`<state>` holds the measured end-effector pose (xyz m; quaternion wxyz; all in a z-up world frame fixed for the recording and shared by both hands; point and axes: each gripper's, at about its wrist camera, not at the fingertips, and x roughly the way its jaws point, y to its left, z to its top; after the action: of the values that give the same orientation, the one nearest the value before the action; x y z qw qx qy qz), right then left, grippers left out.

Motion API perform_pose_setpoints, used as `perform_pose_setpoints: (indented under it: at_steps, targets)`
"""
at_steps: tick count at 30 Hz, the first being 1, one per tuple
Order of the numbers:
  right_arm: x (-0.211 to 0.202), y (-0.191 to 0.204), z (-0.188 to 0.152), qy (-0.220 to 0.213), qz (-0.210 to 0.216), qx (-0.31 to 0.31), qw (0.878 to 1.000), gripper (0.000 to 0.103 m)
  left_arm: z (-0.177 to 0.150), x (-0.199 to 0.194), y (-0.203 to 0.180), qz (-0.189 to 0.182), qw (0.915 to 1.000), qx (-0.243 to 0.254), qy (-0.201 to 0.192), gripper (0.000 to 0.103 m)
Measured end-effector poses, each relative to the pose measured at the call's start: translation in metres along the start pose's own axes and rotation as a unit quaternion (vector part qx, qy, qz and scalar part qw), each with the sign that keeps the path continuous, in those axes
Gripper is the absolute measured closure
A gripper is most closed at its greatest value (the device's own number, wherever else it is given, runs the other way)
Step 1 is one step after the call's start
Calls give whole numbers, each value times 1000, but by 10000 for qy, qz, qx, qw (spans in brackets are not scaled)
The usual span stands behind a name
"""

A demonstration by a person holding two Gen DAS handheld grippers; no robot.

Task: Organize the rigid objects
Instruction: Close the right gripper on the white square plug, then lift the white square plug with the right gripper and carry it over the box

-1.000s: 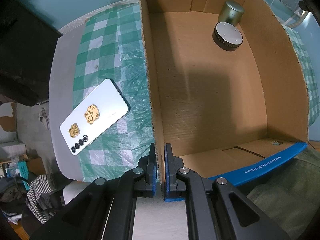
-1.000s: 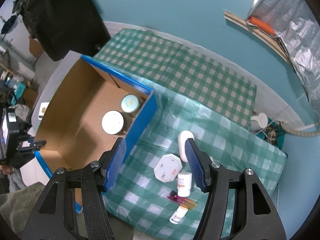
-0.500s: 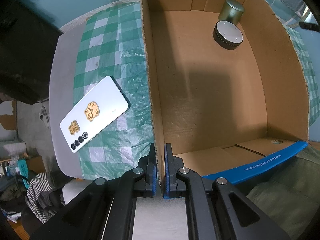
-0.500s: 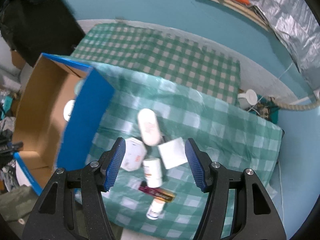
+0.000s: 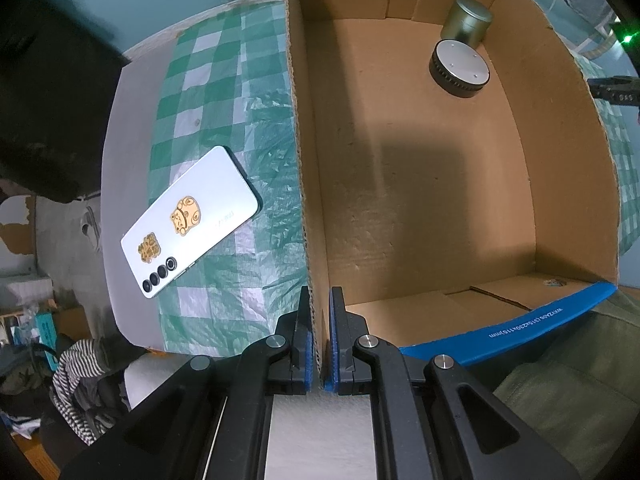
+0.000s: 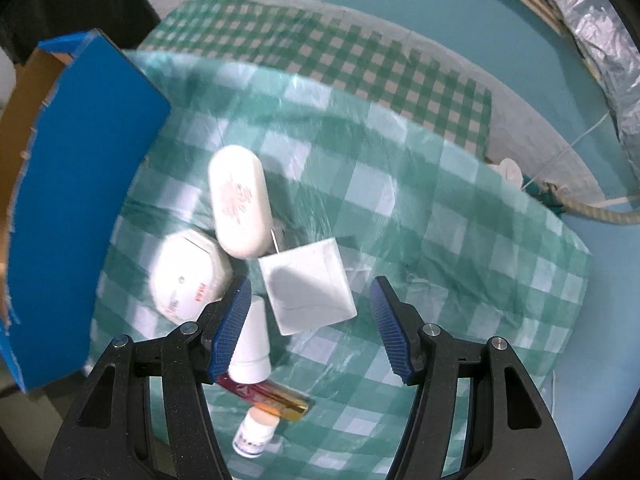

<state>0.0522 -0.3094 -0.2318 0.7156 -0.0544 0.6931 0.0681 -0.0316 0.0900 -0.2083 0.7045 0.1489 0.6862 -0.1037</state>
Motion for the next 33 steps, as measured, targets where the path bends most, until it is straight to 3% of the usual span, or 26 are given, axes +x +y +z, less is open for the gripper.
perform_pose_setpoints:
  at_steps: [14, 19, 33]
  targets:
    - [41, 1, 3, 328, -58, -62, 9994, 43, -1, -1, 0, 22, 9999, -128, 14, 96]
    - [41, 2, 1, 221, -62, 5, 9997, 53, -2, 0, 1, 2, 9999, -135, 16, 96]
    - [31, 2, -5, 109, -45, 327, 9994, 54, 0, 0, 1, -21, 10000, -14, 5, 96]
